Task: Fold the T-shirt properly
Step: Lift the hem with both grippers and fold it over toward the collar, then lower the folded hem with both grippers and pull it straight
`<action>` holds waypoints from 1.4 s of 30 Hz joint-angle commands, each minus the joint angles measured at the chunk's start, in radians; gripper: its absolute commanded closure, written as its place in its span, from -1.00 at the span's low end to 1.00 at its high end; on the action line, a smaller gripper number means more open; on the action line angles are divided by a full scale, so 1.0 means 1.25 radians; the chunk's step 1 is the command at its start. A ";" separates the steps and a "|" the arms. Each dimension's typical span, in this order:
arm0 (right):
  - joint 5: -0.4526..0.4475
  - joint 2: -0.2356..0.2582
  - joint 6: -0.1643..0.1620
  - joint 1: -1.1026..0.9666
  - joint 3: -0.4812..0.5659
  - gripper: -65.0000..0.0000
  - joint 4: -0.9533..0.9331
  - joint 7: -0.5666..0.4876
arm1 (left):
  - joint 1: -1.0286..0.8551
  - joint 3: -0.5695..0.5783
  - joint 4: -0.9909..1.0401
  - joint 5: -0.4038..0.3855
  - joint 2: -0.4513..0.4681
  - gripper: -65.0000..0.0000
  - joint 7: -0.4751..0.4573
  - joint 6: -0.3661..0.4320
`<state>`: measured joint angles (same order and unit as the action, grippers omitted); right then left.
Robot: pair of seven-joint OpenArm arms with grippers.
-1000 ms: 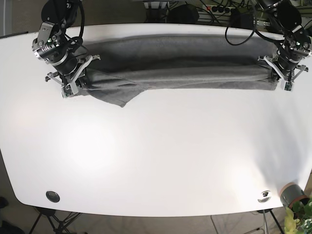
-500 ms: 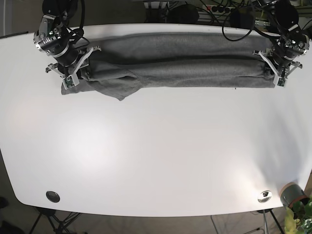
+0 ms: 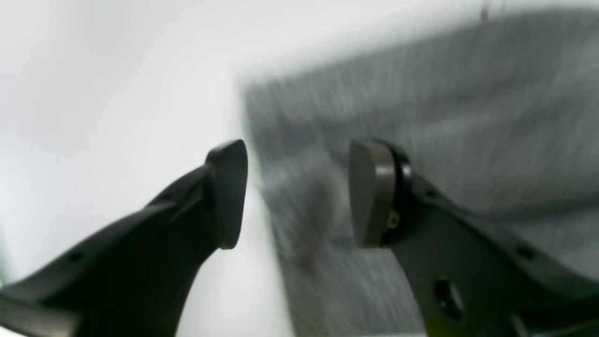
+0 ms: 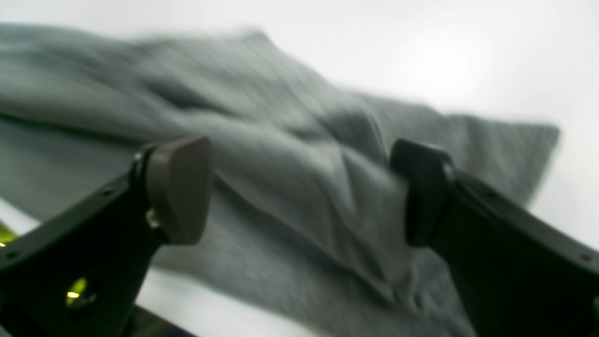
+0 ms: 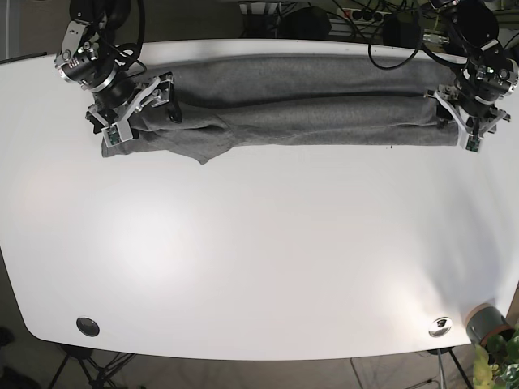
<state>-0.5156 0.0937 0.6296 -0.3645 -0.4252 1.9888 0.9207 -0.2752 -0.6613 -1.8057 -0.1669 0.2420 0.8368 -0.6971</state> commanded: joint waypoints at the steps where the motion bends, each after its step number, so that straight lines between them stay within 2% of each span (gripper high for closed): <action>1: -0.069 0.030 0.001 0.014 0.003 -0.74 0.016 -0.019 | 0.002 0.015 -0.045 -0.014 0.005 0.00 -0.013 -0.001; 3: -0.098 0.037 -0.005 0.017 0.024 -0.73 0.014 -0.019 | 0.002 0.034 -0.041 -0.016 -0.003 0.00 -0.013 -0.001; 5: -0.101 0.047 -0.005 0.020 0.060 -0.62 0.013 -0.019 | 0.002 0.057 -0.028 -0.012 -0.004 0.00 -0.015 -0.001; 8: -0.095 0.050 -0.006 0.034 0.108 -0.36 0.000 -0.019 | 0.002 0.087 -0.001 -0.012 -0.004 0.00 -0.017 -0.001; 11: -0.047 0.044 -0.006 0.041 0.135 -0.07 -0.054 -0.020 | 0.002 0.094 0.046 -0.012 -0.004 0.00 -0.018 -0.001; 14: -0.001 0.032 -0.002 0.054 0.137 0.05 -0.111 -0.024 | 0.002 0.093 0.095 -0.012 -0.003 0.00 -0.019 -0.001; 18: 0.051 0.021 0.001 0.063 0.122 0.06 -0.144 -0.047 | 0.002 0.093 0.164 -0.012 0.001 0.00 -0.073 -0.001; 22: 0.058 0.021 0.001 0.034 0.116 0.07 -0.143 -0.052 | 0.001 0.096 0.218 -0.012 0.027 0.00 -0.112 -0.001; 31: 0.063 0.029 0.001 0.009 0.077 0.06 -0.190 -0.061 | 0.026 0.098 0.284 -0.012 0.035 0.00 -0.114 -0.001; 36: 0.064 0.046 -0.004 0.061 0.078 0.06 -0.276 -0.110 | 0.066 0.116 0.304 -0.011 0.034 0.00 -0.114 -0.001; 42: 0.064 0.074 -0.004 0.163 0.079 0.06 -0.385 -0.117 | 0.116 0.137 0.358 -0.011 0.034 0.00 -0.114 -0.001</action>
<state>-0.4759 0.1677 0.6491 -0.1871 -0.3202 1.5414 0.7494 -0.1436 -0.4938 -1.3861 -0.2146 0.2802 0.6510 -0.7002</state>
